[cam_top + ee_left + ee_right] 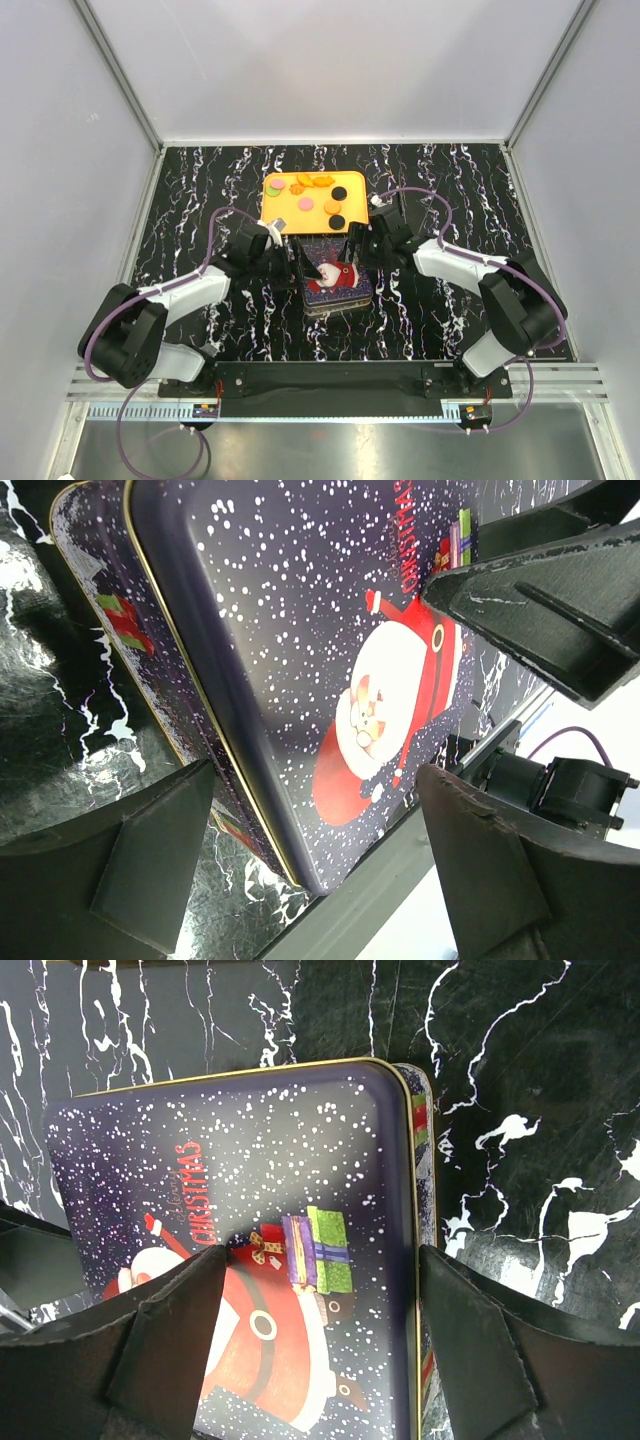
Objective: Pack the cookies
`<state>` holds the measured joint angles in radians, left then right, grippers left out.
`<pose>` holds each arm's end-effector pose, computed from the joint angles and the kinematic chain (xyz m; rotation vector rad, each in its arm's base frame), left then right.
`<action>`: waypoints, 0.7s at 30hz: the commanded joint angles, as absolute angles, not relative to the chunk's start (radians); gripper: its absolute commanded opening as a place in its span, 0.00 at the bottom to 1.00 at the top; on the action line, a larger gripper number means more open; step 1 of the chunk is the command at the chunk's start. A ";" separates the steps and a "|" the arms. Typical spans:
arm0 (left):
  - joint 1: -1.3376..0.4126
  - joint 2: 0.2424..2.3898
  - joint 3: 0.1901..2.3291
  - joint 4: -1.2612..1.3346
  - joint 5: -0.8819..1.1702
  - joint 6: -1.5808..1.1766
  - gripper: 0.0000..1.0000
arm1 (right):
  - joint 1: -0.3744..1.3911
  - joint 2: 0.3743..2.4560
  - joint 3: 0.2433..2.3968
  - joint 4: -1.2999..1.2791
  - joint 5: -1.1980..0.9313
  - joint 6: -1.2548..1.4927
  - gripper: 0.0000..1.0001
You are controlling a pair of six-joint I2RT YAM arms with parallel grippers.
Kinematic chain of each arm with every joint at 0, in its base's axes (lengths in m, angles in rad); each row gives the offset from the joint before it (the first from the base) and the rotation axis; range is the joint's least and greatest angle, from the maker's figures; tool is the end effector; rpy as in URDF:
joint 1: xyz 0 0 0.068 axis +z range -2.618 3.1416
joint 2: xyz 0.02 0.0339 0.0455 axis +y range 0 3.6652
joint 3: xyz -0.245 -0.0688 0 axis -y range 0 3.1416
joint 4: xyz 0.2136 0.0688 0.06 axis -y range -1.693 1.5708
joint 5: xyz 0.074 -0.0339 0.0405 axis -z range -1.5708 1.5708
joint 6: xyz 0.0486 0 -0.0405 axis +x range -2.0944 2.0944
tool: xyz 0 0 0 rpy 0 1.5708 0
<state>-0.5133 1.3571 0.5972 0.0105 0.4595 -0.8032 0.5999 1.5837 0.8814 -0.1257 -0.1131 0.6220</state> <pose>0.2074 -0.1417 0.1692 -0.1102 2.5336 -1.1389 0.2509 0.1782 0.1762 -0.0276 2.5120 0.6776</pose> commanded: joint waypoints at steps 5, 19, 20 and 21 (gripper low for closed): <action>-0.538 1.371 0.592 0.098 0.453 -0.839 0.84 | 0.658 1.600 0.926 -0.136 -0.106 0.598 0.84; -0.552 1.368 0.528 0.135 0.405 -0.870 0.70 | 0.696 1.629 0.954 -0.163 -0.083 0.563 0.87; -0.552 1.370 0.523 0.141 0.405 -0.874 0.68 | 0.698 1.631 0.956 -0.166 -0.077 0.561 0.87; -0.552 1.371 0.515 0.146 0.406 -0.876 0.64 | 0.699 1.632 0.960 -0.169 -0.075 0.561 0.87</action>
<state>-0.5312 1.3632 0.5392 0.0486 0.4023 -0.8593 0.6533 1.6089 0.9283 -0.1524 -0.0452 0.5728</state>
